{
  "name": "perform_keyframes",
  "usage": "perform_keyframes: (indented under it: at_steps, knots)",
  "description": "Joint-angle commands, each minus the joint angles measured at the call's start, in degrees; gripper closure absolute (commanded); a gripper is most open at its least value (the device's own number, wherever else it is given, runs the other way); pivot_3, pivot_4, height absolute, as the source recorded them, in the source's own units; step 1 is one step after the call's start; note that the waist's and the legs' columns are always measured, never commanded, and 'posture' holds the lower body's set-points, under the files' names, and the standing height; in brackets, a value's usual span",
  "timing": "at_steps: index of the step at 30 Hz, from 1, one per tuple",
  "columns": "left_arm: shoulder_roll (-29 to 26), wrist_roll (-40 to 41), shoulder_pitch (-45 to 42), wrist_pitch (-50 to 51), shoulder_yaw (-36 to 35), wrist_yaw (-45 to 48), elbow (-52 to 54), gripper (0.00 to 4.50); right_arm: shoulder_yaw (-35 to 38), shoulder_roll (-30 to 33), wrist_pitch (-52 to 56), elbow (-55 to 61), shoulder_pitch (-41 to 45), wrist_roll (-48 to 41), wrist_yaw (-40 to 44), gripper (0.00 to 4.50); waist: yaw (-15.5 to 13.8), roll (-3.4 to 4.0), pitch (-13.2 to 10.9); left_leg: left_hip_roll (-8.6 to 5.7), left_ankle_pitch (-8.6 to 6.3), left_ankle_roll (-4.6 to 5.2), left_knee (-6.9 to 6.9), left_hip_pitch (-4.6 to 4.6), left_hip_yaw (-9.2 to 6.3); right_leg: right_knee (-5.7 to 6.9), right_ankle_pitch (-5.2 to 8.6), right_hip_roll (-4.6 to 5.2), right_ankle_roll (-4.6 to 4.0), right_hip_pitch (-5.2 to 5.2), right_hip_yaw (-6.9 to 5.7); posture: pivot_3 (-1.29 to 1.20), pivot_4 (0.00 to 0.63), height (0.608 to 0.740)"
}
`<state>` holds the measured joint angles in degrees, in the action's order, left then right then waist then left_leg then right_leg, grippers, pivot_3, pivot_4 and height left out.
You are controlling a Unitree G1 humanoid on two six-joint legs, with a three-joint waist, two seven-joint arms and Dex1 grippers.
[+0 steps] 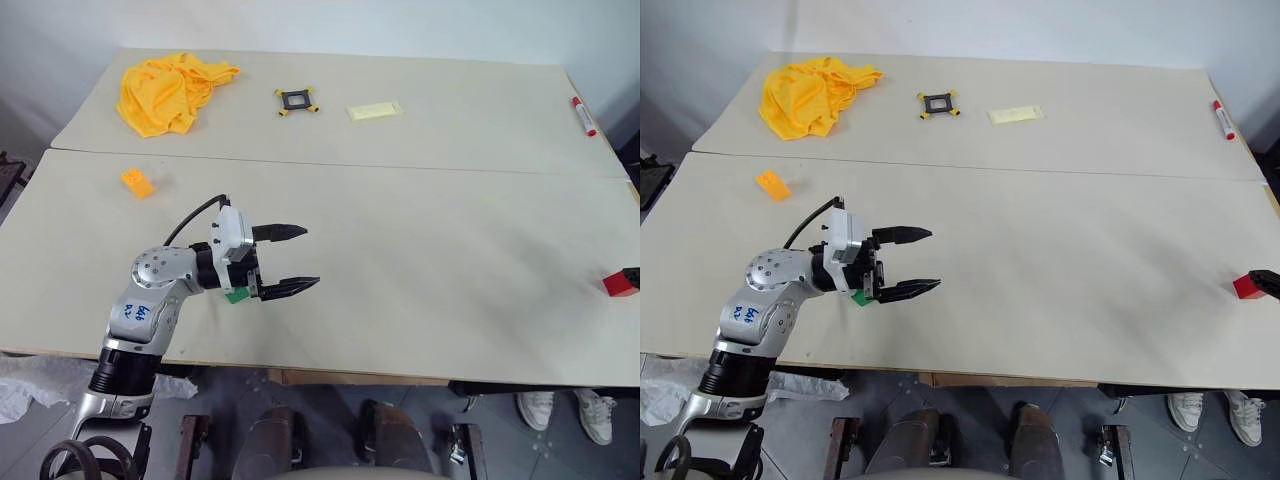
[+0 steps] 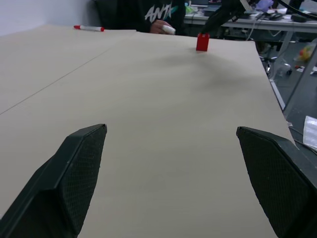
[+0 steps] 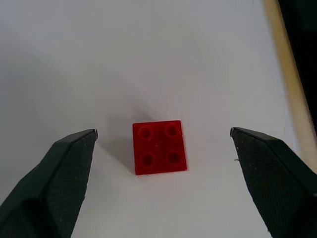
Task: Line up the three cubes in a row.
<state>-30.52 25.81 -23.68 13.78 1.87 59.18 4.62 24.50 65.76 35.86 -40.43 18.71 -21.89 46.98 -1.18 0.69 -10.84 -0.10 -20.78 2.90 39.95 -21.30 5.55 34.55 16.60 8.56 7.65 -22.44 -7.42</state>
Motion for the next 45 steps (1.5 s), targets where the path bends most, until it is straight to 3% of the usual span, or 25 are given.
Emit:
perform_keyframes:
  at_steps: [1,4,7,14,18,20,23,27,36,45]
  knots:
    - [-1.13,0.41,0.43,0.36,-1.69,-0.93,3.43,0.04,-5.15,1.19,-1.78,-7.55,6.16,4.32,2.43,0.0,0.0,0.01,0.0,0.0,0.0,0.0,0.0,0.0,0.0,0.0,0.0,0.0,0.0,0.0,-0.01,0.0,0.15,0.74]
    - [-1.47,0.26,0.4,0.62,-2.03,-1.37,3.89,0.04,-8.7,0.39,-3.7,-12.19,10.48,7.19,2.86,0.0,0.0,0.01,0.0,0.01,0.0,-0.01,0.0,-0.02,-0.04,0.0,0.0,0.0,0.0,0.0,-0.05,0.0,0.15,0.74]
    - [-1.96,0.37,0.47,0.77,-2.5,-1.8,4.34,0.0,-10.36,-0.4,-5.03,-15.01,13.39,8.68,3.51,0.6,0.01,0.01,0.0,0.0,0.0,-0.01,0.0,-0.03,-0.03,-0.01,0.0,0.0,0.0,0.0,-0.06,0.0,0.15,0.74]
    - [-2.88,0.03,1.09,0.13,-3.18,-2.11,4.26,0.0,-12.45,-0.66,-11.18,-16.82,14.02,11.12,7.5,2.99,0.07,0.01,0.0,0.01,0.0,-0.01,0.0,-0.04,-0.03,-0.01,0.0,0.0,0.01,0.0,-0.07,0.0,0.15,0.74]
    - [-3.81,0.45,1.68,-0.21,-4.59,-2.01,3.73,0.0,-13.89,-1.02,-15.16,-12.32,14.46,11.38,13.35,2.98,0.41,0.02,-0.01,0.02,0.0,-0.02,0.0,-0.03,-0.03,-0.01,0.0,-0.01,0.01,0.0,-0.06,0.0,0.15,0.74]
    - [-4.61,1.22,2.7,-0.58,-6.32,-1.63,3.15,0.0,-16.21,-2.62,-12.11,-3.19,17.09,9.42,18.51,2.98,0.76,0.03,-0.01,0.03,0.0,-0.02,0.01,-0.03,-0.05,0.0,0.0,-0.02,0.01,0.0,-0.06,0.0,0.15,0.74]
    - [-7.18,1.87,6.15,-0.62,-8.6,0.44,3.26,0.0,-24.64,-4.98,-6.54,19.38,19.5,5.94,29.68,2.98,2.71,0.16,-0.04,0.11,-0.01,-0.07,0.0,0.04,0.03,0.09,0.0,-0.05,0.0,-0.06,0.05,0.0,0.15,0.74]
    - [-8.72,2.61,9.21,0.06,-10.71,0.48,3.56,0.0,-33.32,-10.08,-4.66,28.62,26.01,7.96,33.69,2.98,2.64,0.13,-0.08,0.3,-0.03,-0.29,-0.02,0.04,-0.11,0.23,0.14,-0.17,-0.24,-0.12,-0.16,0.0,0.15,0.74]
    - [-9.51,3.68,15.43,0.42,-17.28,-1.76,4.73,0.0,-48.75,-26.69,-16.92,12.18,41.56,20.65,34.68,2.98,1.33,0.08,-0.1,0.0,-0.02,-0.26,0.1,-0.15,-0.37,0.23,0.12,0.03,-0.22,-0.11,-0.23,0.0,0.15,0.74]
    - [-8.82,3.9,19.63,0.99,-19.44,-4.21,8.13,0.0,-51.62,-35.32,-25.77,-2.78,47.99,27.88,33.7,2.98,2.6,0.06,-0.11,0.06,-0.02,-0.25,0.04,-0.15,-0.37,0.3,0.13,-0.02,-0.23,-0.14,-0.27,0.0,0.15,0.74]
